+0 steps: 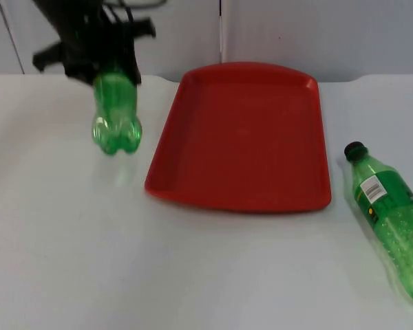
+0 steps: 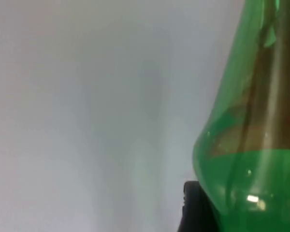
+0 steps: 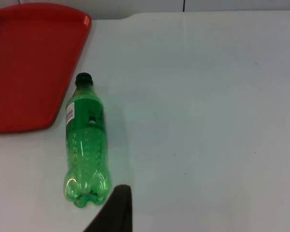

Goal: Place the bottle upright on the tray.

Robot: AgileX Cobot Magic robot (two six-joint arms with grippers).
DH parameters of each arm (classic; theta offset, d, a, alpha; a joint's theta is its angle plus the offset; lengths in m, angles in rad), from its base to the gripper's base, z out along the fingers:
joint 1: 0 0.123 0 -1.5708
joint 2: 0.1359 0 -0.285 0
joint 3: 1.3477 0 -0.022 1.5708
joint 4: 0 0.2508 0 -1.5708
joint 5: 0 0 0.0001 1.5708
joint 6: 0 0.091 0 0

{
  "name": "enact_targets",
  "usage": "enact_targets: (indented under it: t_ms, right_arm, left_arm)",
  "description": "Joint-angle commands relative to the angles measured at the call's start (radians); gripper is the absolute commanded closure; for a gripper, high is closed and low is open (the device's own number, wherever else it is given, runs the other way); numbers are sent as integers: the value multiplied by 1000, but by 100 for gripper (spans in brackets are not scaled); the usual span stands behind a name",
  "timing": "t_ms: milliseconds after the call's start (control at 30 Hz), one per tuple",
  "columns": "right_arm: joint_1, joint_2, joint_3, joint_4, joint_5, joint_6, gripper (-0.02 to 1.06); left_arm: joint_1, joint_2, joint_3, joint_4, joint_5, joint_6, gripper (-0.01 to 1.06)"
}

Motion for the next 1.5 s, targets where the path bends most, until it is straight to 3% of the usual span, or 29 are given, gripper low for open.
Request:
enact_targets:
  t_ms: [0, 233, 400, 1067, 1200, 1467]
  right_arm:
    - [-6, -4, 1, 3, -7, -4, -1]
    - [-6, -4, 1, 3, -7, -4, -1]
    - [-6, -4, 1, 3, -7, -4, -1]
    - [-6, -4, 1, 3, -7, -4, -1]
    - [-6, -4, 1, 3, -7, -4, -1]
    - [-6, -4, 1, 3, -7, -4, -1]
  left_arm:
    - [-4, -70, -6, -14, -12, 2, 105]
    - [-33, -198, -6, 26, -111, 2, 105]
    - [-88, -275, -4, 101, -238, 2, 105]
    - [-256, -287, -2, 131, -550, -3, 105]
    - [-288, -285, -2, 217, -602, -75, 105]
    - [-311, -302, -2, 445, -598, -264, 105]
